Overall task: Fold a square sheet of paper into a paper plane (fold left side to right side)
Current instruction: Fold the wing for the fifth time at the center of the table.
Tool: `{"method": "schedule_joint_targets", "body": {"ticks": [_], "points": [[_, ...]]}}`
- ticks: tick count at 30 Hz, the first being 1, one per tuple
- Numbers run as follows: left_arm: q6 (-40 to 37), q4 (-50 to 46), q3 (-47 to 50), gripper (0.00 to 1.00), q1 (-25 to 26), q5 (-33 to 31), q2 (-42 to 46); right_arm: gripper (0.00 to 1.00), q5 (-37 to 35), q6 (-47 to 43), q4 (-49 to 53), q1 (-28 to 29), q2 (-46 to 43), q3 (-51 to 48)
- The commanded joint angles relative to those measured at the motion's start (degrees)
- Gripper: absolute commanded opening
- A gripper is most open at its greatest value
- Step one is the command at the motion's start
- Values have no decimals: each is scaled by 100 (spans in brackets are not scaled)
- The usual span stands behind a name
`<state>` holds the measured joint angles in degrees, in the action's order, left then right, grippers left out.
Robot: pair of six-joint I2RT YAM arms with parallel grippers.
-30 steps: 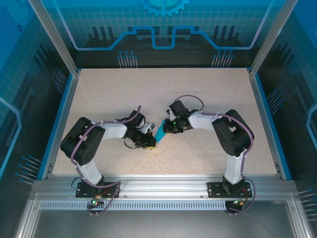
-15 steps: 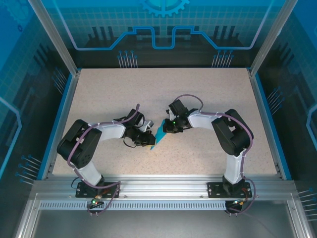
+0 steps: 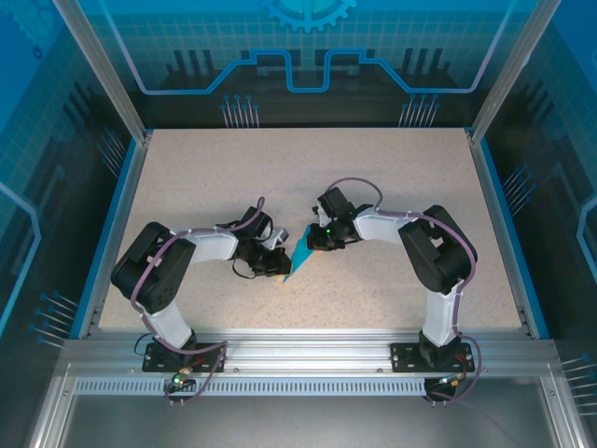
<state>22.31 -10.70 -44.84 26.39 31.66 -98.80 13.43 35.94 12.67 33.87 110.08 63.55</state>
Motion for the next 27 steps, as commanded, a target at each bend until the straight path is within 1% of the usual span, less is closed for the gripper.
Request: {"method": "schedule_joint_targets", "body": {"ticks": [1, 8, 10, 14, 17, 27], "points": [[-147, -280, -9, 12, -44, -307, -154, 8, -486, -114, 671, 21, 282, -58], [-139, -318, 122, 7, -38, -304, -113, 8, -307, -123, 432, -91, 49, -155], [-121, -335, 237, 7, -40, -277, -7, 8, -345, -182, 604, -108, 96, -28], [-126, -495, 423, 6, -30, -278, 250, 8, -353, -167, 627, -122, 224, -10], [-84, -526, 533, 6, -1, -138, 348, 8, -363, -158, 656, -137, 294, 16], [63, -611, 749, 6, 63, -201, 635, 8, -421, -246, 799, -199, 369, 131]]}}
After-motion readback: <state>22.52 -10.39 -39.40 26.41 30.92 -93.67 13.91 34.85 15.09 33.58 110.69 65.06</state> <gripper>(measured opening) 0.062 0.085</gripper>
